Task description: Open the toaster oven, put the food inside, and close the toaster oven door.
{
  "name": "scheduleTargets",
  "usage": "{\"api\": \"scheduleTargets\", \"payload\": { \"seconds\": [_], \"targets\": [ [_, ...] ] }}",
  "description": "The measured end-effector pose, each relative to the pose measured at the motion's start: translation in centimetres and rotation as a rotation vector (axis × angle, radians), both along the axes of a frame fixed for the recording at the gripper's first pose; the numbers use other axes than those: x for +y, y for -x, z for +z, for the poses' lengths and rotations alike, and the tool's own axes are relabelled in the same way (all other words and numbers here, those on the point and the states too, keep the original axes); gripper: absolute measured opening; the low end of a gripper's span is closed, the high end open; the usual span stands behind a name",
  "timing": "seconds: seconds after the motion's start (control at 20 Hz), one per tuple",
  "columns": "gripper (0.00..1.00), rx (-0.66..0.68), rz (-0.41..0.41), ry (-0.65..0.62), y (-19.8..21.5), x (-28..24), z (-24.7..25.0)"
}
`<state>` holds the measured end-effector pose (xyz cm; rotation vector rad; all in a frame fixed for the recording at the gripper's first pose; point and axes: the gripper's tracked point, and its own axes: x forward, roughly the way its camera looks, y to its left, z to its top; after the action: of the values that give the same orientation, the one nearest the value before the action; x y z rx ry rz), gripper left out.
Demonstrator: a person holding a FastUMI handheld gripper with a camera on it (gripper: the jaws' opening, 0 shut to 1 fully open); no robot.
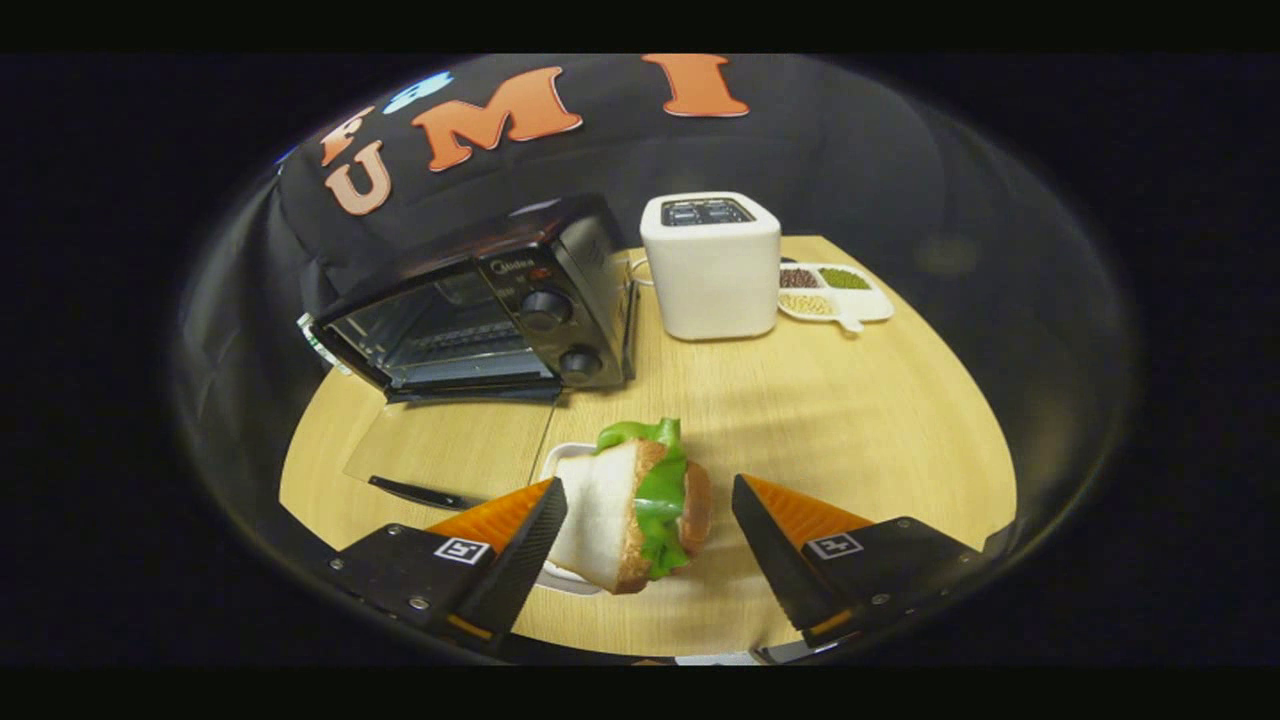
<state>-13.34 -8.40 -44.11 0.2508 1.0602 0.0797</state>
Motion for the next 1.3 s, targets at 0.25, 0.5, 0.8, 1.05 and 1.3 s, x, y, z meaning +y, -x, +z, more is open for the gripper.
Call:
{"api": "scheduleTargets", "payload": {
  "seconds": [0.25,0.5,0.8,1.05,1.3],
  "targets": [
    [0.99,0.104,0.011,-0.105,1.1,2.0,-2.7],
    [0.49,0.107,-0.080,-0.212,0.2,3.5,-1.0],
    [0.35,0.061,-0.111,-0.183,-0.2,2.9,1.6],
    [0.35,-0.010,-0.115,-0.130,-1.1,2.9,5.0],
    [0.35,-0.098,-0.114,-0.134,-2.7,5.1,9.2]
  ]
}}
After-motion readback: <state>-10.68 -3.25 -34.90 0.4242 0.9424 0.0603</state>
